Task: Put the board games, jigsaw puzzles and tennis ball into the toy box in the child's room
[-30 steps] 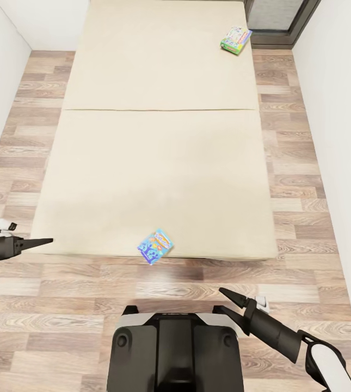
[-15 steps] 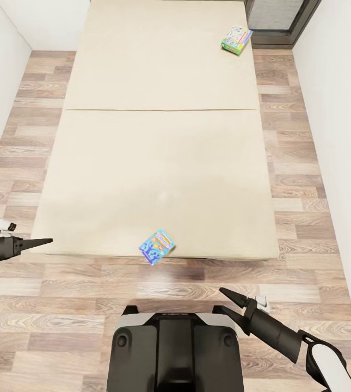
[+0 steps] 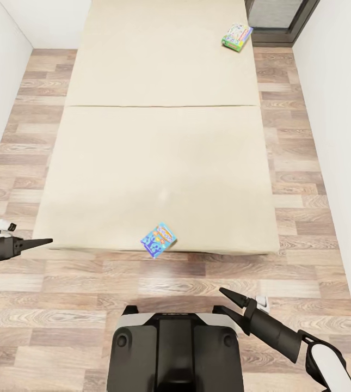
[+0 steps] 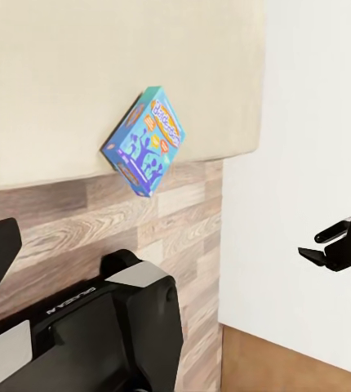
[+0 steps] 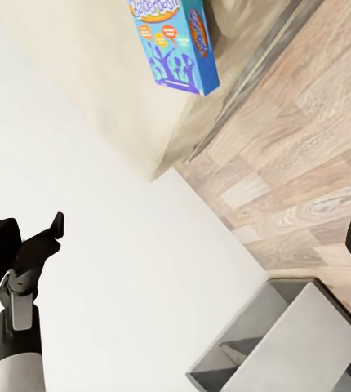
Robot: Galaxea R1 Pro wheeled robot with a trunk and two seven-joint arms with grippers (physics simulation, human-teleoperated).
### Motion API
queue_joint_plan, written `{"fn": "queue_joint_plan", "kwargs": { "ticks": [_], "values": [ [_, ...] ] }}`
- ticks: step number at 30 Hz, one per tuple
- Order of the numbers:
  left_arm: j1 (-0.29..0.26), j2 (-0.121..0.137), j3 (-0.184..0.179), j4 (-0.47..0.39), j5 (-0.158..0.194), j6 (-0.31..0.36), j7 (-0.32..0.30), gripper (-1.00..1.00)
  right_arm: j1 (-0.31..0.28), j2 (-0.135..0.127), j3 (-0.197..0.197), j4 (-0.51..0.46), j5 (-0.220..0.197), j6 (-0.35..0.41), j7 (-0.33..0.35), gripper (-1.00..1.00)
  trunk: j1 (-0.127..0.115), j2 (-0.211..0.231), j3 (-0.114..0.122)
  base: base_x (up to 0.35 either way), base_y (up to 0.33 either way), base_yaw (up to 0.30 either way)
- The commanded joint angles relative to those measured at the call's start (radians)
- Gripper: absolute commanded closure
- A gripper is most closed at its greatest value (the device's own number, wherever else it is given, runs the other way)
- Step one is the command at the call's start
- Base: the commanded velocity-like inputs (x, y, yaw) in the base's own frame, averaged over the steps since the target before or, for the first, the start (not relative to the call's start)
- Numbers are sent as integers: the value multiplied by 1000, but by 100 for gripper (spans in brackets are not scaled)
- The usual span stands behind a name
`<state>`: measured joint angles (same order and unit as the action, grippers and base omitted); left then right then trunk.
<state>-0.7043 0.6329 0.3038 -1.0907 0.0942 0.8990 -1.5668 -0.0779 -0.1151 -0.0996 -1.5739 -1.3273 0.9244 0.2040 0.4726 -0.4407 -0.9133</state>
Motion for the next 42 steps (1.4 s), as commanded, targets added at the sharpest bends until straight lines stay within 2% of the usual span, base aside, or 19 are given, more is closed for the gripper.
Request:
{"fn": "queue_joint_plan", "kwargs": {
  "ticks": [1, 20, 42],
  "values": [
    [0, 0, 0, 0, -1, 11, -4, -100, 0, 0, -1, 0, 8, 4, 8, -100, 0, -1, -1, -29, 11, 0],
    [0, -2, 0, 0, -1, -2, -4, -100, 0, 0, 0, 5, 10, 3, 6, -100, 0, -1, -1, -5, 75, 0],
    [2, -5, -1, 1, -1, -5, -4, -100, 0, 0, 0, 6, 10, 3, 5, -100, 0, -1, -1, 0, 12, 0]
  ]
}}
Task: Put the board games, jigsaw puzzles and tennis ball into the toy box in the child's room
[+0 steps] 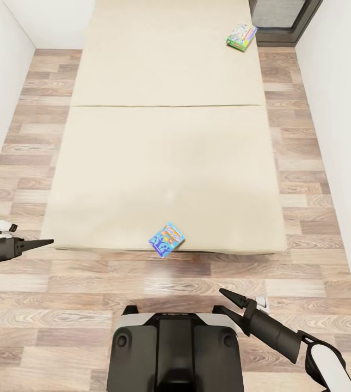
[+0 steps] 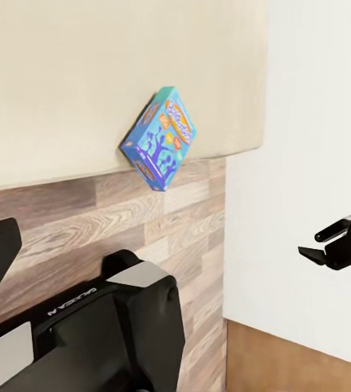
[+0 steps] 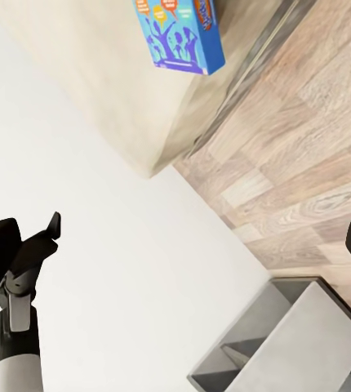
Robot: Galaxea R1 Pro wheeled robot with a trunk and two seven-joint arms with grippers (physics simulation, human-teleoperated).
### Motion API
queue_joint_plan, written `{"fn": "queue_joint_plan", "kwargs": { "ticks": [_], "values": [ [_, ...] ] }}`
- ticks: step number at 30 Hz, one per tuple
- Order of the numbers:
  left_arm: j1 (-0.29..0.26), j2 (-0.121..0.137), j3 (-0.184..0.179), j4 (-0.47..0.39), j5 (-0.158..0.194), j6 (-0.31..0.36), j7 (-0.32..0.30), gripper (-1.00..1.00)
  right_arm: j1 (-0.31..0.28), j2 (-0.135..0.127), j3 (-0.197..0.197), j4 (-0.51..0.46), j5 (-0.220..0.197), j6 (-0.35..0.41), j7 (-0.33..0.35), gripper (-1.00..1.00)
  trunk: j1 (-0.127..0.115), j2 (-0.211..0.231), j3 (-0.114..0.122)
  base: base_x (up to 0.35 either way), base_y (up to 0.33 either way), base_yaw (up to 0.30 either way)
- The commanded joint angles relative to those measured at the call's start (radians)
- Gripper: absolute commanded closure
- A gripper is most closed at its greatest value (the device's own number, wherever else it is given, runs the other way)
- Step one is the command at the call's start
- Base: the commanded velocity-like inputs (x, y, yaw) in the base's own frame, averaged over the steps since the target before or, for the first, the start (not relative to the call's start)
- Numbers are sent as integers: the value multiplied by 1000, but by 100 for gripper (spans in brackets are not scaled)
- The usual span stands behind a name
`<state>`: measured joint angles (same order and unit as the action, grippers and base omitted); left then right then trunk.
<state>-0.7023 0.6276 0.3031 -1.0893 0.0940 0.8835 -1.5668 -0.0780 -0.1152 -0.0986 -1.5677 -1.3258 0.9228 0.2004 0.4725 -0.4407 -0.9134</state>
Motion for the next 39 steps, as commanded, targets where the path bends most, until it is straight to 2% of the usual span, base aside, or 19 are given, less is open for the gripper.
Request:
{"fn": "queue_joint_plan", "kwargs": {
  "ticks": [1, 10, 39],
  "values": [
    [0, 0, 0, 0, 0, 11, -4, -100, 0, 0, -2, 0, 8, 4, 8, -100, 1, -1, -1, 0, 118, 0],
    [0, 0, 1, 0, 0, 11, -4, -100, 0, 0, -3, 1, 8, 4, 9, -100, 1, -1, -1, 0, 123, 0],
    [0, -2, 0, 0, 0, 11, -4, -100, 0, 2, -2, 8, 10, 2, 8, -100, 1, -1, -1, 0, 11, 0]
  ]
}}
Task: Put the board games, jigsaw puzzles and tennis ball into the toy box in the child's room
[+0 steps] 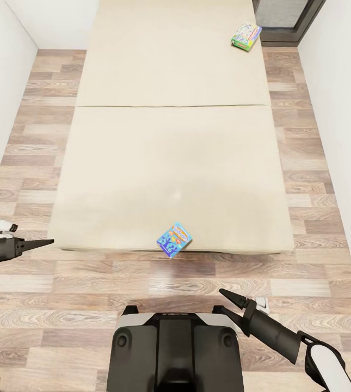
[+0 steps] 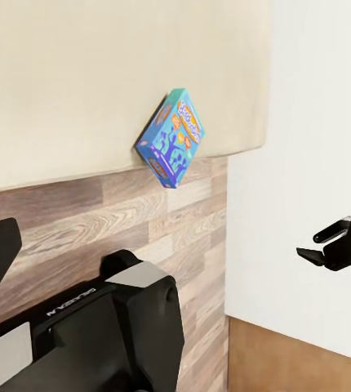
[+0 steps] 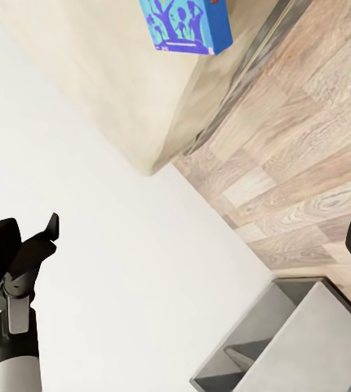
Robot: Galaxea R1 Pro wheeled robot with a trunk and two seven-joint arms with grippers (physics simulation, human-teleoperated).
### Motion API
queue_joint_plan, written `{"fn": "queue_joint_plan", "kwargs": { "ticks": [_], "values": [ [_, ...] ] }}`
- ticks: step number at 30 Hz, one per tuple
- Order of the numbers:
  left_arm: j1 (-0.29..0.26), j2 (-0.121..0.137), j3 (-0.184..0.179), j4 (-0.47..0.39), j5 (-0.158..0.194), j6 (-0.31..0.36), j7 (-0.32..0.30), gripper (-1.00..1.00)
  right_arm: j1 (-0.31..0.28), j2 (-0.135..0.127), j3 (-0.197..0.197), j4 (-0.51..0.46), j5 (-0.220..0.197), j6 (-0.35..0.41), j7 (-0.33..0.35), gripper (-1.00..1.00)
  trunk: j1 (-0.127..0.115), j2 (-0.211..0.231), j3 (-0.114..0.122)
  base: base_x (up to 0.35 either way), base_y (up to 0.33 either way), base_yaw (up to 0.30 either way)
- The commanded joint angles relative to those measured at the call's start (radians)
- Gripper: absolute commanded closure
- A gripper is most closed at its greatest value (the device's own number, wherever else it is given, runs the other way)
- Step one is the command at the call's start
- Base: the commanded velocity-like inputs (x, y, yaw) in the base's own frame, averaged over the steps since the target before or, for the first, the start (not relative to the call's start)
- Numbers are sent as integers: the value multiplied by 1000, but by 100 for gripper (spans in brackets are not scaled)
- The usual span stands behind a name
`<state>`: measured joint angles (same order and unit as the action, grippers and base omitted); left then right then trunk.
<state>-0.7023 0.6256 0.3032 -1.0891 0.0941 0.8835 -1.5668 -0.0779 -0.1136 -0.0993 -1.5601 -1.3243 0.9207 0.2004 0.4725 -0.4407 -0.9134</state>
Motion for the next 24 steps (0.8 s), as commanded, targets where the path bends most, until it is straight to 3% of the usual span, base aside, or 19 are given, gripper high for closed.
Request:
{"fn": "queue_joint_plan", "kwargs": {
  "ticks": [1, 24],
  "values": [
    [0, 0, 0, 0, -1, 11, -4, -100, 0, 0, -1, 0, 8, 4, 8, -100, 1, -1, -1, 0, 0, 0],
    [6, 0, 0, 0, -1, 9, -4, -100, 0, 0, 1, 0, 8, 4, 8, -100, 1, -1, -1, 0, 0, 0]
  ]
}}
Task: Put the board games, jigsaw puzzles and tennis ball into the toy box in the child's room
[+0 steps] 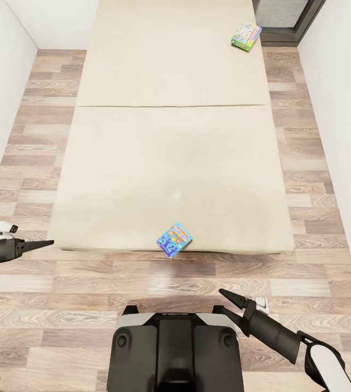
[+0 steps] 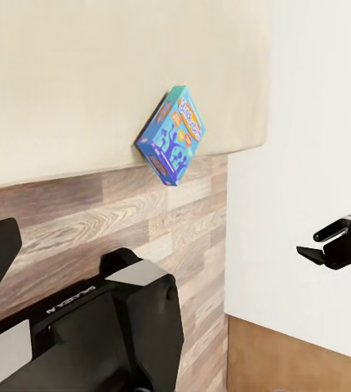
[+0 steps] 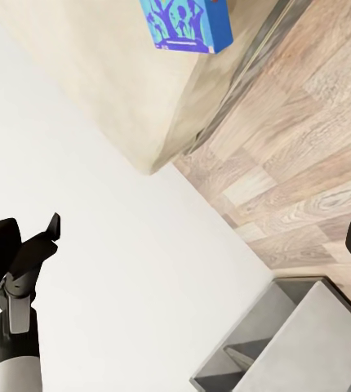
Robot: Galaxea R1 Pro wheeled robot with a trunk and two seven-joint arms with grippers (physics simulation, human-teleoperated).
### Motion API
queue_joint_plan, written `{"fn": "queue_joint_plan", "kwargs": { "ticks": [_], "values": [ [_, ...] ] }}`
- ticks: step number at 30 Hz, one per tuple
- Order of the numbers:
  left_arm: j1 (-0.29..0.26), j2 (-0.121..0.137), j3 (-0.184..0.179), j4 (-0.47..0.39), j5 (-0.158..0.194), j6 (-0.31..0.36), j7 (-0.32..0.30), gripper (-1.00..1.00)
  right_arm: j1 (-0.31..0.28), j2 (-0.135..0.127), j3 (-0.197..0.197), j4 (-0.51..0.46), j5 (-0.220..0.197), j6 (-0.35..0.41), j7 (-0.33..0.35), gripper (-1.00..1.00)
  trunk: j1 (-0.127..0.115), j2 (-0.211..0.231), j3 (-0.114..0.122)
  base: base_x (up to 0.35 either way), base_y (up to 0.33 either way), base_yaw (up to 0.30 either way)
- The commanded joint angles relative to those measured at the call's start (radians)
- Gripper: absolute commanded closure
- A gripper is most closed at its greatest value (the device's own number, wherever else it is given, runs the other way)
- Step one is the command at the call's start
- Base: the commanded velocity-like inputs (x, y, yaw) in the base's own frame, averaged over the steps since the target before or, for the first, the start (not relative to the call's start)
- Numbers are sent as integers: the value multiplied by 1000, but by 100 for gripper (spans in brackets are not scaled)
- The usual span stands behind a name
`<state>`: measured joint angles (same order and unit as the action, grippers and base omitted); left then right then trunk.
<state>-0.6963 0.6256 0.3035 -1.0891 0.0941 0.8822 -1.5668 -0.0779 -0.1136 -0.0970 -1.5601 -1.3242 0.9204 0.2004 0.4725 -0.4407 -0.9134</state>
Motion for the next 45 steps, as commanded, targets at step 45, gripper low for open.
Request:
{"fn": "queue_joint_plan", "kwargs": {
  "ticks": [45],
  "values": [
    [1, 0, 0, 0, -1, 11, -4, -100, 0, 6, 0, 0, 10, 3, 8, -100, 1, -1, -1, -12, 0, 0]
  ]
}}
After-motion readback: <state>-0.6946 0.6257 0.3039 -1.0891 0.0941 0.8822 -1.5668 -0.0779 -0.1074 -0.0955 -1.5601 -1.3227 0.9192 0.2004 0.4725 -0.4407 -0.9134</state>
